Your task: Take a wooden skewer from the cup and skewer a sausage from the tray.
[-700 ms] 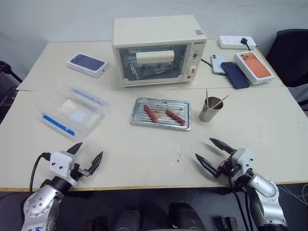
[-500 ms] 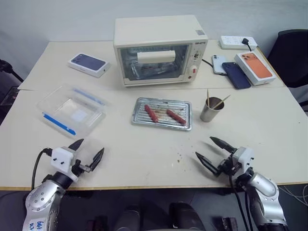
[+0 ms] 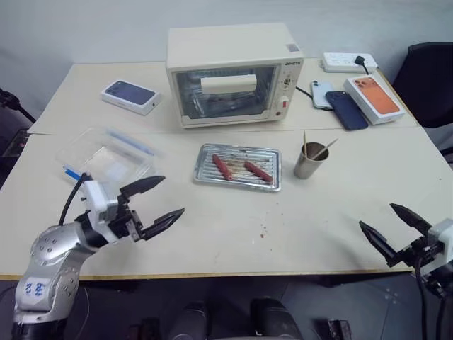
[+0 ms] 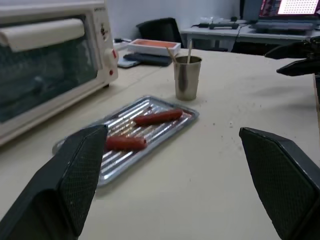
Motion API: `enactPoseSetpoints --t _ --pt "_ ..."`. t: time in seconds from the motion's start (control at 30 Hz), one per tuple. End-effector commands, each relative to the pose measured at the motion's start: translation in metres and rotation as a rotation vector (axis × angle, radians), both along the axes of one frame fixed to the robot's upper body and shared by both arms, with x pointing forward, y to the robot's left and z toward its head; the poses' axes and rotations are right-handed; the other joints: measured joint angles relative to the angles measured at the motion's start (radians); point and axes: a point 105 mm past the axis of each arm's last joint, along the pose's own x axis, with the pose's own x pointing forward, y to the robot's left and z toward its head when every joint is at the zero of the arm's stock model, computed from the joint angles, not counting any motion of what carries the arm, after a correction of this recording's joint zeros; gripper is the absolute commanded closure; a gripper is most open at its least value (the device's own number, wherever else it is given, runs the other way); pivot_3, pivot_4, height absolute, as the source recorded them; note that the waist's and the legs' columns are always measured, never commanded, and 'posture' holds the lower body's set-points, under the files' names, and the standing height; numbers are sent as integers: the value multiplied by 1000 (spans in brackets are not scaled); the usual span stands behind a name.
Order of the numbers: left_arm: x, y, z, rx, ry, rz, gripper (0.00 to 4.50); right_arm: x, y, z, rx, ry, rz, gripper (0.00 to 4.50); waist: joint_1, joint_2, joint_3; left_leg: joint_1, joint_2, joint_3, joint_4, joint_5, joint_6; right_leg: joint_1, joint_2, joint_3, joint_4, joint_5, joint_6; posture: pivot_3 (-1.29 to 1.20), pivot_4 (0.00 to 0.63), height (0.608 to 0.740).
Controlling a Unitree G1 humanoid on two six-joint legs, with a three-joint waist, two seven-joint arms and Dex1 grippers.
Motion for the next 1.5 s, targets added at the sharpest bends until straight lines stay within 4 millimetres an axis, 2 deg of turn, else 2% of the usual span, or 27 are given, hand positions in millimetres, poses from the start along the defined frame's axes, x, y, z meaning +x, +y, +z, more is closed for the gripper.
enactPoseSetpoints --t 0.03,0.07,0.2,0.27,0.4,0.53,0.7,0.83,0.93,1.13,1.43,1.5 --pt "-6 -8 7 -34 22 -61 48 14 28 60 -80 -19 201 0 -7 3 1 0 0 1 0 0 1 -1 0 1 0 0 1 0 150 740" --pt "-7 -9 6 -39 37 -70 48 16 31 64 -88 10 228 0 -7 3 1 0 1 1 0 0 1 -1 0 0 0 0 1 0 150 740" --pt "-9 -10 0 -61 95 -80 48 50 56 108 -198 140 347 0 -2 0 3 -2 3 -2 0 0 0 -2 2 -2 -2 0 0 0 150 740" --pt "-8 -11 -2 -64 107 -80 48 66 63 117 -245 188 369 0 1 0 4 -4 3 0 2 0 0 -5 2 -1 -1 0 1 0 150 740" --pt "-6 -15 -2 -72 108 -75 48 101 66 119 -295 288 350 0 15 -2 5 -7 1 -1 2 0 0 -8 0 -1 -2 0 1 0 150 740" --pt "-5 -16 -2 -76 103 -51 48 131 79 115 -364 353 355 0 8 -2 5 -23 0 0 5 0 1 -23 -1 -1 1 1 2 0 150 740" --pt "-10 -11 -6 -81 98 -3 48 152 95 112 -393 376 382 0 2 -2 5 -32 -2 2 7 0 1 -36 -1 0 9 1 2 0 150 740" --pt "-13 -9 -9 -92 90 27 48 158 104 109 -394 396 416 0 1 -2 5 -38 -2 1 14 -1 0 -40 -1 -1 12 1 2 0 150 740" --pt "-16 -9 -12 -93 91 33 0 160 108 105 -404 404 436 463 5 -2 5 -38 -2 2 16 -1 0 -40 -2 0 12 1 2 0 150 740" --pt "-17 -8 -14 -96 86 51 0 161 111 108 -409 394 455 1980 5 -2 5 -37 -2 1 21 0 0 -38 -2 0 18 1 2 0 150 740" --pt "-15 -11 -12 -94 73 44 0 164 103 119 -416 342 426 4379 2 -2 5 -36 -2 2 18 1 -1 -40 -1 1 18 1 2 0 150 740" --pt "-15 -12 -12 -95 71 40 0 161 101 124 -408 333 436 4447 3 -2 5 -36 -2 2 18 1 -1 -40 -2 1 18 1 2 0 150 740"
